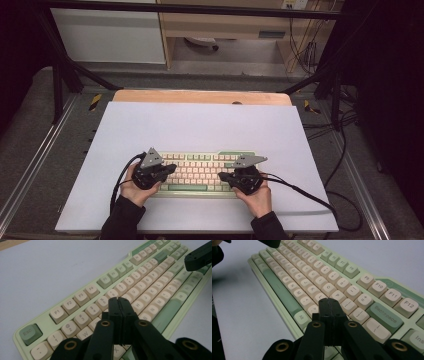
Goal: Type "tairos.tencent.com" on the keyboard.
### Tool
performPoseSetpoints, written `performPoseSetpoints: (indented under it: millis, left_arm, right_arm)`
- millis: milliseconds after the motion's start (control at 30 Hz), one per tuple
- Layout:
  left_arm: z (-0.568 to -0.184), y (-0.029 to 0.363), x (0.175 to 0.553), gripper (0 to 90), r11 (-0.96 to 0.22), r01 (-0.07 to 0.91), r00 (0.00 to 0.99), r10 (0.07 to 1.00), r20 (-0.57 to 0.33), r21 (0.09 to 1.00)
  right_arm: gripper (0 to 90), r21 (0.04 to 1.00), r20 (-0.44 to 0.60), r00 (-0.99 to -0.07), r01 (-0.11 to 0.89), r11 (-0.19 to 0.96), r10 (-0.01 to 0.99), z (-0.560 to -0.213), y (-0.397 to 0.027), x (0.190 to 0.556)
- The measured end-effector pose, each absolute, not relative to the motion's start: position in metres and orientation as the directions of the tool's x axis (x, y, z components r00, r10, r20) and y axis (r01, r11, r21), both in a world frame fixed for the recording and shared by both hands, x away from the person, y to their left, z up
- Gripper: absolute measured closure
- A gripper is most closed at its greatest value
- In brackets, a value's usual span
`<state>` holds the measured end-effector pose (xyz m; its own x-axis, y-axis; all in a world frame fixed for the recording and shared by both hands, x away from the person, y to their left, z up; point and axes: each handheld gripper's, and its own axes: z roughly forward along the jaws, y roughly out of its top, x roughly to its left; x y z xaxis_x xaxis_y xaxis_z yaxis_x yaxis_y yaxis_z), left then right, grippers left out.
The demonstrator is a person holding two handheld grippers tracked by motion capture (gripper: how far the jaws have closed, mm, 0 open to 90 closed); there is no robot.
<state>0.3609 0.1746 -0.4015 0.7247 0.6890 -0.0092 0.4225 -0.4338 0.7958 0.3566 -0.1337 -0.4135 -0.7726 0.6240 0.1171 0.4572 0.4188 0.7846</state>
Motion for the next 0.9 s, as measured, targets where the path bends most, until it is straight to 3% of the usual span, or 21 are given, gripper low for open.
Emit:
performPoseSetpoints:
  millis: [900]
  left_arm:
    - [-0.414, 0.15, 0.378, 89.2, -0.45, 0.445, 0.721, 0.693, -0.012, 0.774]
  right_arm:
    - [90.0, 0.785, 0.119, -0.774, 0.457, 0.419, 0.621, -0.413, -0.134, 0.356]
